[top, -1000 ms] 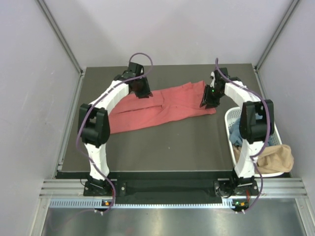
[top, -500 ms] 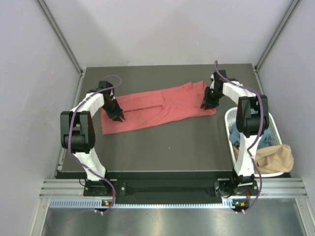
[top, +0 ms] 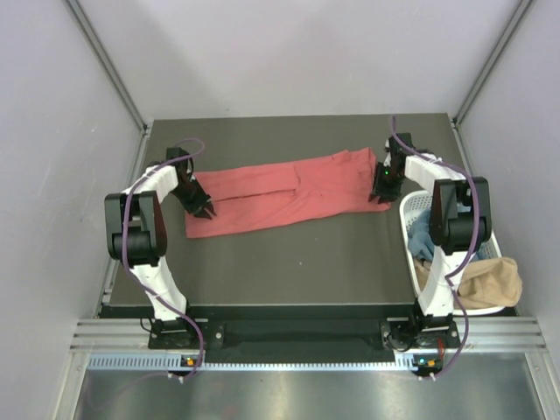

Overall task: Fold and stack the t-shirts
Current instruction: Fold the tshirt

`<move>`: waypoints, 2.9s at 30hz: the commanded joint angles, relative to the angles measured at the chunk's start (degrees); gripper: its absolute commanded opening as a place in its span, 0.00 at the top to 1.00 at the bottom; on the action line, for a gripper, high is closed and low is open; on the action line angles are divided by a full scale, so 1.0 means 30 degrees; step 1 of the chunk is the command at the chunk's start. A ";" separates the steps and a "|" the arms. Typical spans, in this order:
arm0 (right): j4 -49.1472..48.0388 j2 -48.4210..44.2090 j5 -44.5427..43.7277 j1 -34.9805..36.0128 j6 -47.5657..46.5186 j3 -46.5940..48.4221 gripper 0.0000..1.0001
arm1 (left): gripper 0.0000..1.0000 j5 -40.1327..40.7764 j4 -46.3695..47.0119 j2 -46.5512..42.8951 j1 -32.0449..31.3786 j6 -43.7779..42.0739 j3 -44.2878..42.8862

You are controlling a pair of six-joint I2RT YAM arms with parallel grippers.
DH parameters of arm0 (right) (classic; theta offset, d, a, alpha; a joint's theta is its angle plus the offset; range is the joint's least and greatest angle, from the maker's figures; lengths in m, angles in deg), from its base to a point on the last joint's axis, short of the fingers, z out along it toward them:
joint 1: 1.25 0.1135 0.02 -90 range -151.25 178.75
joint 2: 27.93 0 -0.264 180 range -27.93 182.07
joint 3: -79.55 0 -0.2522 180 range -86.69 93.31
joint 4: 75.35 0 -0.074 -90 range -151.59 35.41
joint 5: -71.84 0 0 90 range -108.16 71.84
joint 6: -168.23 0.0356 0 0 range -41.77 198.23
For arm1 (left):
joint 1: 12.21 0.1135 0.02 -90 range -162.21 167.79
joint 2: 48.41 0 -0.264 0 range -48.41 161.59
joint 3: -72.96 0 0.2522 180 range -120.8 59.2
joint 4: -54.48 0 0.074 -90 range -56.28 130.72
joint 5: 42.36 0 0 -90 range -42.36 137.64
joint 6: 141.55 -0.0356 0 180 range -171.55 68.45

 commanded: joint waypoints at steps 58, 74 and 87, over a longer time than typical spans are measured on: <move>-0.3668 0.8434 0.6403 0.1073 0.0274 1.4176 0.40 | 0.75 -0.0840 -0.0103 -0.1051 0.1168 0.0053 0.2136; -0.6418 0.7908 0.9654 0.1190 0.3642 1.2419 0.52 | 0.75 -0.1191 -0.0337 0.0002 0.1168 -0.0211 0.0964; -0.7803 0.6532 1.0245 0.0107 0.5582 1.1072 0.77 | 0.75 -0.1309 -0.0132 -0.0173 0.1197 -0.0123 0.1226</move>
